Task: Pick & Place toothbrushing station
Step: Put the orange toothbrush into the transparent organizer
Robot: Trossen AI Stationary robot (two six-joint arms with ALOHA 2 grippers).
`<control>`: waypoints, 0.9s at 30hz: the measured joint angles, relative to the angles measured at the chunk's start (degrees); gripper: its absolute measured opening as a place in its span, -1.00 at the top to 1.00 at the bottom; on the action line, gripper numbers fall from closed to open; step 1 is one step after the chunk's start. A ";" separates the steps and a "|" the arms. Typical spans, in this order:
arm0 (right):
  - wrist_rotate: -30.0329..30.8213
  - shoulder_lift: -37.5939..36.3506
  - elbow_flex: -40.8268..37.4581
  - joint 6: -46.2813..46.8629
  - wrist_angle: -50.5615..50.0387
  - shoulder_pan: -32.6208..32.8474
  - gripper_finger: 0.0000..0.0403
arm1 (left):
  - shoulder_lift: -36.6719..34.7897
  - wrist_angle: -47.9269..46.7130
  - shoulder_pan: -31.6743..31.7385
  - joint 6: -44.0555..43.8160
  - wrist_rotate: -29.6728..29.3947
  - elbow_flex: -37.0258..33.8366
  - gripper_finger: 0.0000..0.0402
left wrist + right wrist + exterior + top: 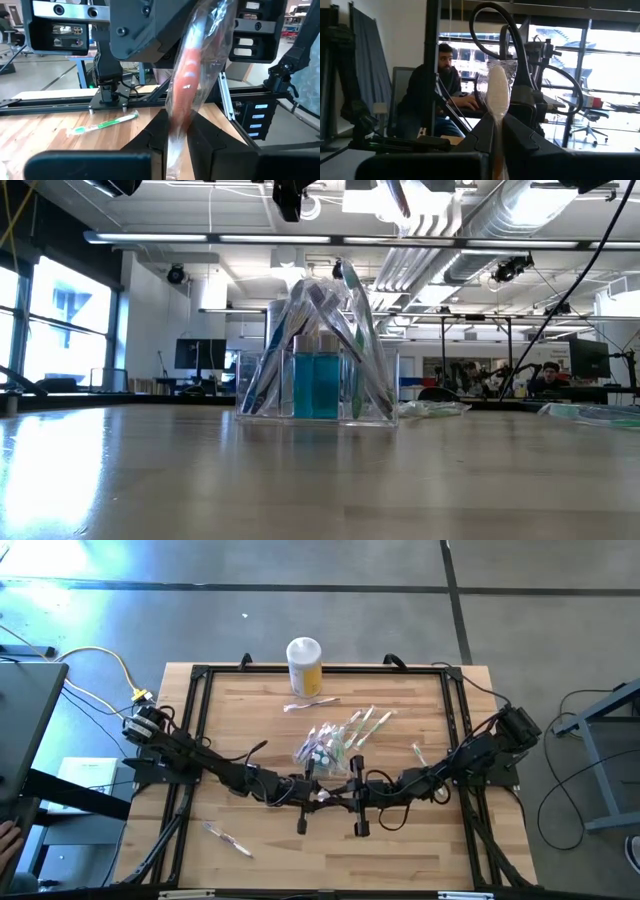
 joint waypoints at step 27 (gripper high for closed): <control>27.20 -0.04 0.00 -29.94 9.50 13.72 0.13 | -4.93 -11.07 -0.05 -2.62 -0.48 0.00 0.83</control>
